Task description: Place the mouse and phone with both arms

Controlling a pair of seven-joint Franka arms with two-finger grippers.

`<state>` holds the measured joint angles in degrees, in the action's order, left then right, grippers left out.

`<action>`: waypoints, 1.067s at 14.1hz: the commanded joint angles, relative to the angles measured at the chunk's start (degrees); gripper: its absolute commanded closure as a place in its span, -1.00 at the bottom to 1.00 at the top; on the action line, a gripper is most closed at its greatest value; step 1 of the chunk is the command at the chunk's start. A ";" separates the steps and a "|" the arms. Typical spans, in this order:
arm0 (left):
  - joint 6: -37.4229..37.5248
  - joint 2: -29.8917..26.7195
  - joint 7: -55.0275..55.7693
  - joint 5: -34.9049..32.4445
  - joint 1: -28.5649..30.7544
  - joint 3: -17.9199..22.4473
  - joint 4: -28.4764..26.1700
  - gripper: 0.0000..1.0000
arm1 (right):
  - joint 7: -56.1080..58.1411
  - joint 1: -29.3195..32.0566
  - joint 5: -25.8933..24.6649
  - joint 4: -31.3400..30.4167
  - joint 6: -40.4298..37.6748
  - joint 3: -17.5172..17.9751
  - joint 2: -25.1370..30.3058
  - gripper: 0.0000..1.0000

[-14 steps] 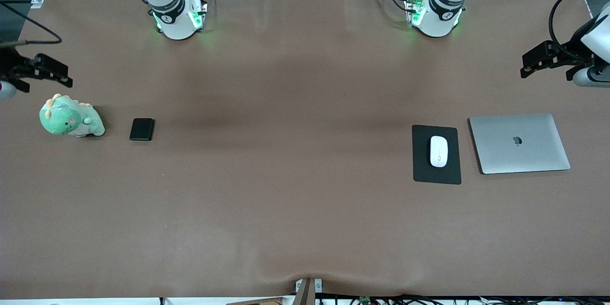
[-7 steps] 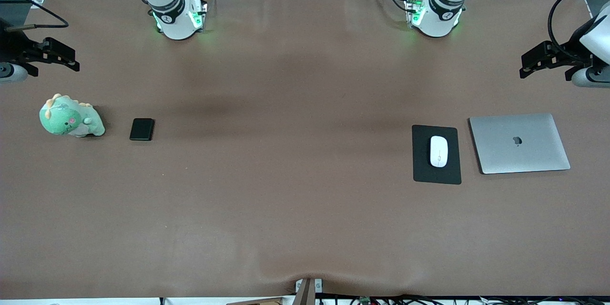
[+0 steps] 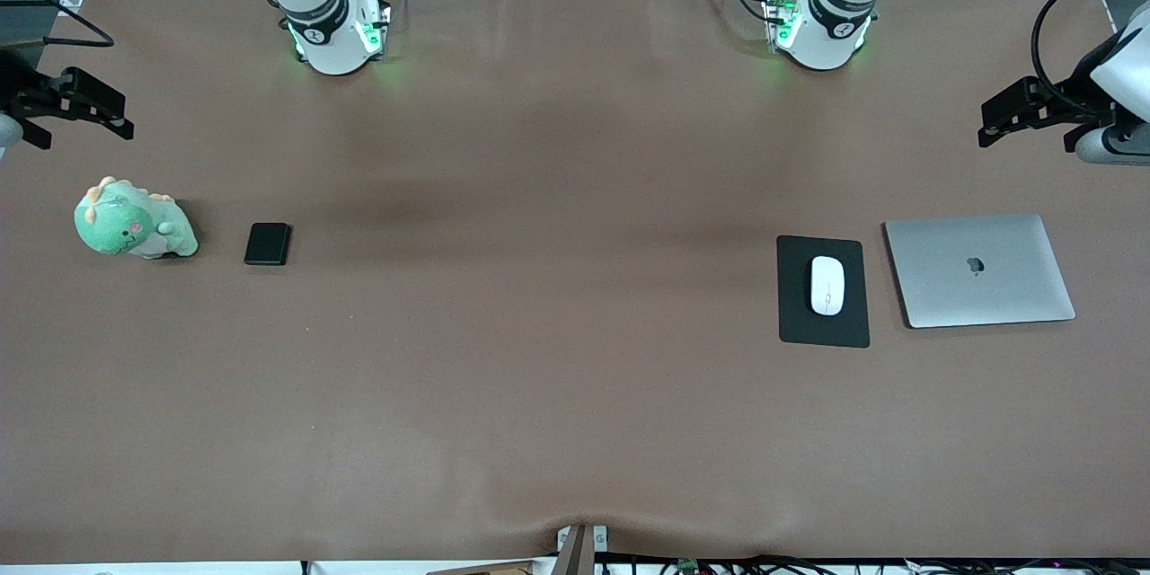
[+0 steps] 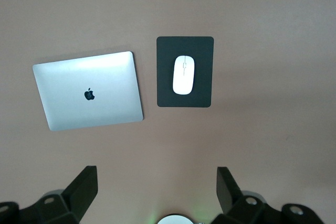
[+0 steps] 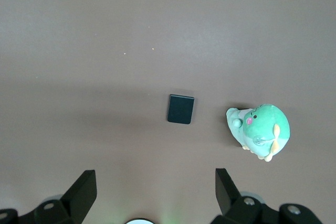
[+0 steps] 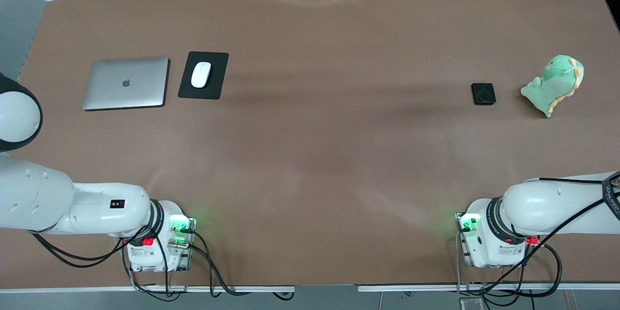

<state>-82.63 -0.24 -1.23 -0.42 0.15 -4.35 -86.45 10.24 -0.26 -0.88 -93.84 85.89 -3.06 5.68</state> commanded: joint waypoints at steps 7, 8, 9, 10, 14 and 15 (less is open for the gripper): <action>1.24 -0.02 0.71 0.51 0.20 -0.31 0.75 -1.00 | -0.04 -2.29 0.17 4.98 -0.81 -0.37 -2.70 -1.00; 1.24 -0.02 0.79 0.51 0.20 -0.31 0.84 -1.00 | -0.04 -2.20 0.43 5.16 -2.46 -0.37 -2.52 -1.00; 1.24 -0.02 0.79 0.51 0.12 -0.31 0.84 -1.00 | -0.30 -2.11 0.52 6.12 -4.05 -0.37 -2.43 -1.00; 1.24 -0.02 0.79 0.51 0.11 -0.31 0.93 -1.00 | -0.39 -1.76 0.79 7.08 -4.32 -0.55 -2.43 -1.00; 1.24 0.07 0.79 0.42 0.20 -0.31 0.84 -1.00 | -0.40 -1.85 0.44 7.18 -2.49 -0.55 -5.58 -1.00; 1.24 0.07 0.79 0.42 0.20 -0.31 0.84 -1.00 | -0.40 -1.41 -0.09 7.18 -2.31 -0.63 -6.03 -1.00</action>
<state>-82.31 -0.24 -1.23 -0.42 0.14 -4.38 -86.44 10.24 -2.02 -0.90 -88.20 83.28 -3.37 2.48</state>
